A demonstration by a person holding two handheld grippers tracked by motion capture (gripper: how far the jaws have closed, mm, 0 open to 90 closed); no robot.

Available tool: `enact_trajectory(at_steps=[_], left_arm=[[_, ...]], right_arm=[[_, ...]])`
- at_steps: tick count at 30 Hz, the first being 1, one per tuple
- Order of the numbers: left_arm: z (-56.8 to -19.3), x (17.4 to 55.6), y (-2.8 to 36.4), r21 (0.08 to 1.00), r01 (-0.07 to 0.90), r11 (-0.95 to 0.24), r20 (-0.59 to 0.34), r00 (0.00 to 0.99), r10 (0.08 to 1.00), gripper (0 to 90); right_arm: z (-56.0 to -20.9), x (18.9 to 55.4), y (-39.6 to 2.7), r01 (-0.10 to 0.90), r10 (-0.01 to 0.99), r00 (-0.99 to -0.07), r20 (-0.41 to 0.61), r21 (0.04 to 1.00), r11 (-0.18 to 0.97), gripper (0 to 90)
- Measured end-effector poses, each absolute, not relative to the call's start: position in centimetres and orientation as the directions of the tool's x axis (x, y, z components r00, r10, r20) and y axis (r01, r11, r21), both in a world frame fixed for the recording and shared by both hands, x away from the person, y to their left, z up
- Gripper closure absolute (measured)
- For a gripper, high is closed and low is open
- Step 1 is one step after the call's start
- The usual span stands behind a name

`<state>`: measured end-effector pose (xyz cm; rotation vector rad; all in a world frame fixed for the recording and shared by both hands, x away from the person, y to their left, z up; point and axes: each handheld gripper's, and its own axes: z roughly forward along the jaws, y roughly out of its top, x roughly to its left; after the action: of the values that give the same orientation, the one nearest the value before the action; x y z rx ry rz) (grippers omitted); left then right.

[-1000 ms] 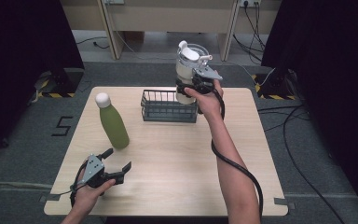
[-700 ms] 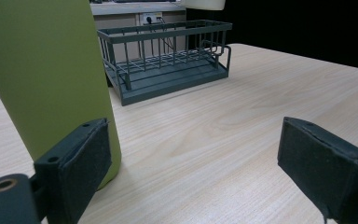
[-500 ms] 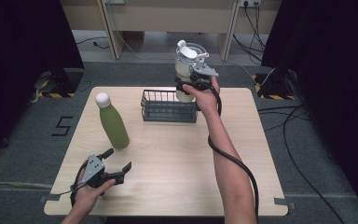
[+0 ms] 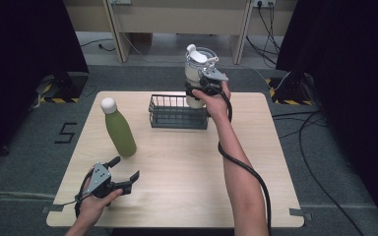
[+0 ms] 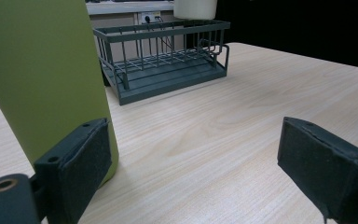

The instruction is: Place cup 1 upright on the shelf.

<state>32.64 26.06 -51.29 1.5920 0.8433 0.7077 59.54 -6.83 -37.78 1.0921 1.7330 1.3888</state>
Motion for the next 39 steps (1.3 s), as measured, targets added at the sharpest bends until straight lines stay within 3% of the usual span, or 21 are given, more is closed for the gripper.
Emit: enact_trajectory(at_steps=[39], left_arm=[[-51.3, 32.5, 25.8, 0.984, 0.144, -0.107, 0.006, 0.571, 0.821, 9.2]], right_arm=[[-40.0, 59.2, -5.9, 0.221, 0.897, -0.442, -0.018, 0.967, 0.129, 9.9]])
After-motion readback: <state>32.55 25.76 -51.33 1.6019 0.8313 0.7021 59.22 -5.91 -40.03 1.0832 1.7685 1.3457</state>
